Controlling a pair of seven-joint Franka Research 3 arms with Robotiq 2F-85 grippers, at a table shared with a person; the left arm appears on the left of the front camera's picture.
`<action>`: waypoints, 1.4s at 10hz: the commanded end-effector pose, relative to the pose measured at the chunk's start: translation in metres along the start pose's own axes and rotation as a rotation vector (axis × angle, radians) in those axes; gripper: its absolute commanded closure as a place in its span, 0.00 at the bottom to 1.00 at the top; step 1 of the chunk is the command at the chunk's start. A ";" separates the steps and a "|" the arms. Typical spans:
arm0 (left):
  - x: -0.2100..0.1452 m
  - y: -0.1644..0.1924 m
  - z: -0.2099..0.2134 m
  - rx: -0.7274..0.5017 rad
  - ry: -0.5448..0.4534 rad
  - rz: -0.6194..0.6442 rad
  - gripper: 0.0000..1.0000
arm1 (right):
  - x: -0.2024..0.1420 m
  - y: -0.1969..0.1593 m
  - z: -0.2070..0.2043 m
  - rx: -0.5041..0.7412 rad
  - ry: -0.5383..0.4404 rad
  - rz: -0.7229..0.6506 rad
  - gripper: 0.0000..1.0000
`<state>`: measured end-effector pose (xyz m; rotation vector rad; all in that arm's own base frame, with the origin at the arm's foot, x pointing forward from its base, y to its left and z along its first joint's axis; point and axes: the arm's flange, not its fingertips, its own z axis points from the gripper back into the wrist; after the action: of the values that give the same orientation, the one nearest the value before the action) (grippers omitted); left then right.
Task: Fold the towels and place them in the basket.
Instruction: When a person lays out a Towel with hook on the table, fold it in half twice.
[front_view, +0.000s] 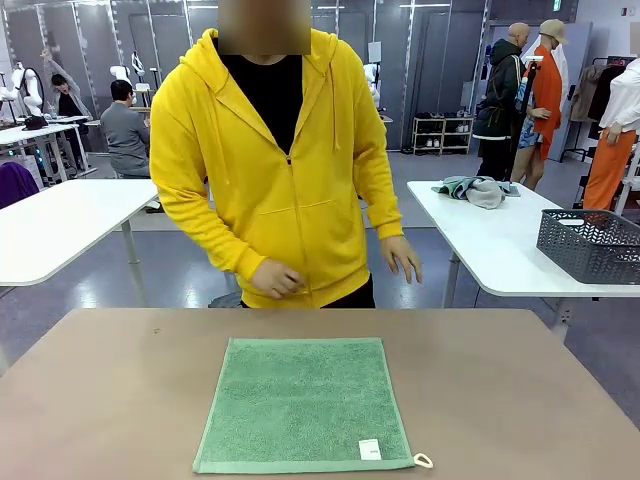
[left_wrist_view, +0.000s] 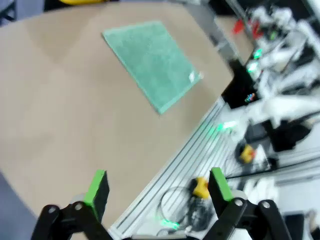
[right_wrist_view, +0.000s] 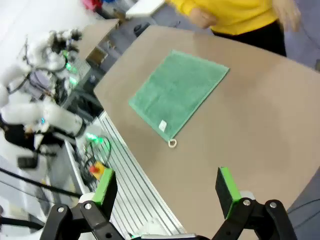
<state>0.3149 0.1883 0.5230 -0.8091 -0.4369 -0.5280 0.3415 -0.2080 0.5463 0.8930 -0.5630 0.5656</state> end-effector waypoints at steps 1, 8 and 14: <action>0.022 -0.047 -0.011 0.185 0.158 -0.287 0.00 | 0.023 0.032 -0.021 -0.083 0.181 0.270 0.00; 0.023 -0.181 -0.179 0.423 0.563 -1.107 0.00 | 0.020 0.124 -0.175 -0.188 0.614 0.831 0.00; 0.046 -0.196 -0.187 0.407 0.561 -1.113 0.00 | 0.009 0.129 -0.204 -0.177 0.646 0.856 0.00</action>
<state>0.2698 -0.0768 0.5402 0.0345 -0.4311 -1.5649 0.3063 0.0286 0.5200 0.2281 -0.3795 1.4745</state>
